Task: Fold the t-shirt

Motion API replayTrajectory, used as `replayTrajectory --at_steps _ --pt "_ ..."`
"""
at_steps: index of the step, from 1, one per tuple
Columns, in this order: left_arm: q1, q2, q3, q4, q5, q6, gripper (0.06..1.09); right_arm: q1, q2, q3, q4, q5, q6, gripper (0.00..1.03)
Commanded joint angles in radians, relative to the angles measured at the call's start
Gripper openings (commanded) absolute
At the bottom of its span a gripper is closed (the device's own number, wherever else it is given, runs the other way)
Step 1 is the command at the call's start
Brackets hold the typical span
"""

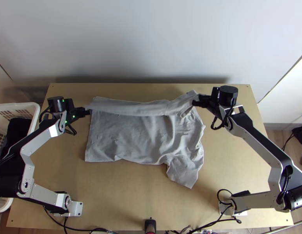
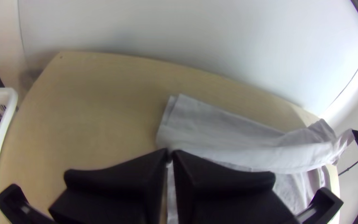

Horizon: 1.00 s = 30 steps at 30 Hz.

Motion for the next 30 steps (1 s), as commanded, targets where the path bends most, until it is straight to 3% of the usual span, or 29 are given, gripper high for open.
replayTrajectory --at_steps 1,8,9,12,15,19,21,25,28,30 --pt "0.008 -0.02 -0.022 -0.088 0.036 -0.012 0.39 0.023 -0.018 -0.031 -0.116 -0.036 -0.07 0.46" --pt "-0.004 -0.015 0.015 -0.298 0.11 0.097 0.4 0.109 -0.031 -0.028 -0.357 -0.12 -0.18 0.48" --pt "-0.004 -0.026 0.034 -0.353 0.113 0.131 0.44 0.112 -0.04 -0.019 -0.382 -0.121 -0.176 0.54" --pt "0.021 -0.089 0.072 -0.482 0.134 0.165 0.8 0.118 -0.08 -0.012 -0.443 -0.143 -0.142 0.72" --pt "0.057 -0.173 0.032 -0.519 0.169 0.171 0.81 0.132 -0.135 -0.029 -0.521 -0.148 -0.105 0.87" --pt "0.093 -0.256 -0.038 -0.611 0.183 0.243 0.82 0.135 -0.235 -0.075 -0.623 -0.187 -0.102 0.91" --pt "0.107 -0.295 -0.072 -0.662 0.185 0.286 0.92 0.135 -0.274 -0.098 -0.681 -0.214 -0.099 0.98" --pt "0.12 -0.348 -0.143 -0.702 0.194 0.312 0.92 0.125 -0.319 -0.14 -0.744 -0.215 -0.104 0.98" --pt "0.111 -0.345 -0.132 -0.815 0.196 0.337 0.92 0.121 -0.331 -0.155 -0.784 -0.218 -0.102 0.98" --pt "0.111 -0.364 -0.124 -0.898 0.197 0.327 0.99 0.132 -0.333 -0.169 -0.808 -0.218 -0.094 0.98"
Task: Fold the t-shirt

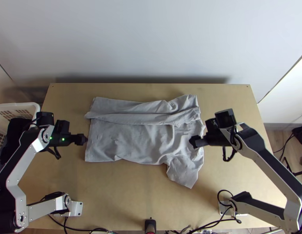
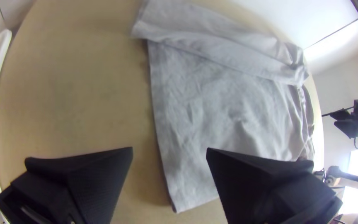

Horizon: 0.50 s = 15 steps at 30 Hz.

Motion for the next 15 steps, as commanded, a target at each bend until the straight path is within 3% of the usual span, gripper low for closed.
replayTrajectory --at_steps 1,8,15 --pt "0.006 -0.076 -0.028 -0.214 0.015 0.029 1.01 0.011 -0.05 -0.059 -0.106 -0.012 0.011 0.98" --pt "-0.031 -0.166 -0.094 -0.245 0.016 0.008 1.02 0.018 -0.099 -0.114 -0.132 -0.016 -0.001 0.98" --pt "-0.107 -0.162 -0.179 -0.219 0.016 -0.088 1.03 0.021 -0.133 -0.16 -0.146 -0.023 0.008 0.98"
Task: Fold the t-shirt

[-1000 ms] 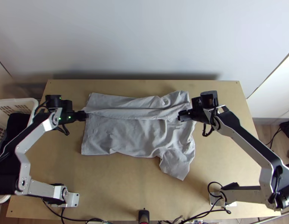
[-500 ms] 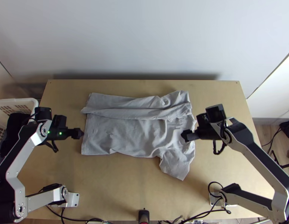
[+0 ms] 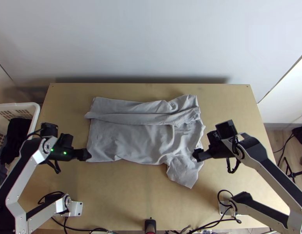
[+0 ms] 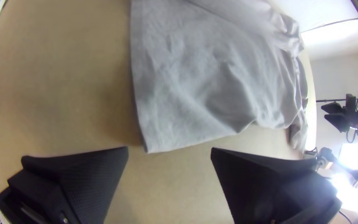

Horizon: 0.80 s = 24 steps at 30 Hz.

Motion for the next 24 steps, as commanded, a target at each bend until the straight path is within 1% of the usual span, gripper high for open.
replayTrajectory --at_steps 1,6,10,13,24 --pt "-0.063 -0.018 -0.071 -0.001 -0.001 -0.064 1.03 0.006 -0.039 -0.053 -0.034 -0.007 0.003 0.98" --pt "-0.037 -0.018 -0.094 0.059 -0.001 -0.078 1.02 0.038 -0.067 -0.085 -0.081 -0.023 0.004 0.98" --pt "-0.037 -0.012 -0.102 0.098 -0.001 -0.103 1.03 0.102 -0.067 -0.113 -0.083 -0.027 0.035 0.98" --pt "-0.037 -0.012 -0.102 0.124 -0.002 -0.121 1.03 0.132 -0.065 -0.137 -0.084 -0.05 0.05 0.98" --pt "-0.02 0.002 -0.114 0.176 -0.007 -0.147 1.03 0.168 -0.054 -0.187 -0.09 -0.072 0.052 0.98"
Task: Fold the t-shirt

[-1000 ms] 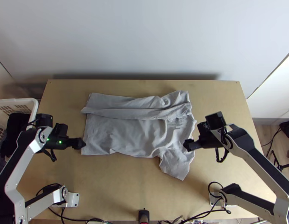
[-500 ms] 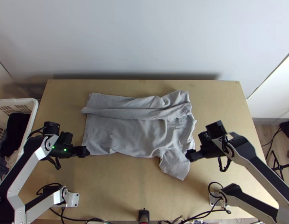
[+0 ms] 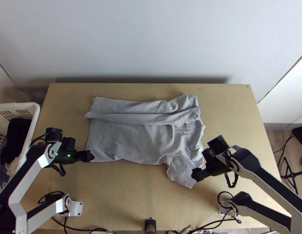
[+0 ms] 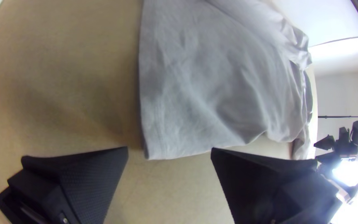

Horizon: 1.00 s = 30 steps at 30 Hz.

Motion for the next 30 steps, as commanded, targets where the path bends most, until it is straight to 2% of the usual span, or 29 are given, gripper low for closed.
replayTrajectory --at_steps 1,12,19,22,29,30 --pt "0.004 0.006 -0.011 0.037 -0.003 -0.022 1.03 0.03 0.013 -0.026 -0.005 -0.009 0.005 0.98" --pt "-0.03 -0.009 -0.026 0.067 -0.003 -0.043 1.02 0.112 0.131 -0.038 0.072 -0.011 0.028 0.98" --pt "-0.024 0.016 -0.028 0.108 0.002 -0.078 1.03 0.13 0.133 -0.034 0.097 -0.013 0.039 0.98" --pt "-0.059 0.028 -0.034 0.126 0.013 -0.1 1.03 0.132 0.128 -0.037 0.118 -0.011 0.039 0.93" --pt "-0.128 0.103 -0.042 0.163 0.036 -0.115 1.03 0.132 0.124 -0.037 0.12 -0.011 0.039 0.92" --pt "-0.142 0.098 -0.045 0.163 0.037 -0.115 1.03 0.133 0.119 -0.037 0.121 -0.011 0.041 0.9"
